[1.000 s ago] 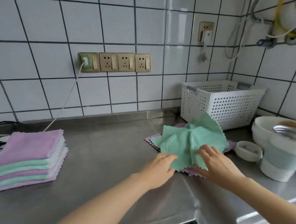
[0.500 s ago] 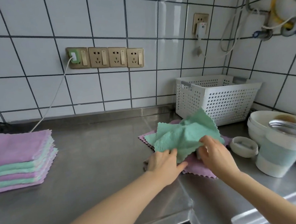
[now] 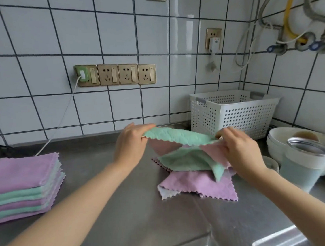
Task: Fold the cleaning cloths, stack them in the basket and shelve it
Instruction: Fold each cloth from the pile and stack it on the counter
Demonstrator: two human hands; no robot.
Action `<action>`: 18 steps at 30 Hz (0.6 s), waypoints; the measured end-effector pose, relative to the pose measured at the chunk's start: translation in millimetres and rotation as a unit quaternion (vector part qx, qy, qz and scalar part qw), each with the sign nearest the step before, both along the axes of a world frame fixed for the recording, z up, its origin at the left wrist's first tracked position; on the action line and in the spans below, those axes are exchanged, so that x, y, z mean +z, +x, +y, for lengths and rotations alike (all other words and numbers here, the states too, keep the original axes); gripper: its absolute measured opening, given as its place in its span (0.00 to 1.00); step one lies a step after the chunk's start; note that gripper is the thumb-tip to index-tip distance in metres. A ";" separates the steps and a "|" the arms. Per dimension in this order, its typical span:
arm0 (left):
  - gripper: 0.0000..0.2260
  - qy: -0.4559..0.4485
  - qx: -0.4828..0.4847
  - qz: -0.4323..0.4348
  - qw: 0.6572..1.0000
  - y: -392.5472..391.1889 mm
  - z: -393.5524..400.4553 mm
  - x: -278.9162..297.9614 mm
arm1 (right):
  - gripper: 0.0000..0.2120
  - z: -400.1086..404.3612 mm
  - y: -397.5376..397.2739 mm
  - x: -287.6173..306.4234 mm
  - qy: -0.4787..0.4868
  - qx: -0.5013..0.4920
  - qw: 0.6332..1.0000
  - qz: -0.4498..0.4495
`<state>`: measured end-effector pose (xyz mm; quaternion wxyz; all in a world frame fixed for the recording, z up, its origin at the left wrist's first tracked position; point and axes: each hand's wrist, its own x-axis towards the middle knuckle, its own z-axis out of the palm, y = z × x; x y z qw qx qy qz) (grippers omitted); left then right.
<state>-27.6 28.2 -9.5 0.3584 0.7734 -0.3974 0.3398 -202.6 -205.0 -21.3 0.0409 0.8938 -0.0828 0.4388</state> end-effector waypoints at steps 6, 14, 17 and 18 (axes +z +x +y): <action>0.17 -0.192 -0.053 0.140 0.970 -12.5 83.7 49.2 | 0.07 43.5 0.2 52.6 0.260 0.151 0.946 -0.120; 0.08 -0.341 -0.181 0.379 0.841 -37.7 184.3 61.7 | 0.13 111.8 6.8 64.3 0.573 0.338 0.744 -0.061; 0.07 -0.336 -0.140 0.402 0.840 -30.2 201.6 47.9 | 0.14 126.8 22.6 54.9 0.590 0.323 0.739 -0.036; 0.04 -0.316 -0.095 0.406 0.852 -23.9 204.9 39.2 | 0.15 129.7 29.4 47.8 0.582 0.305 0.753 -0.020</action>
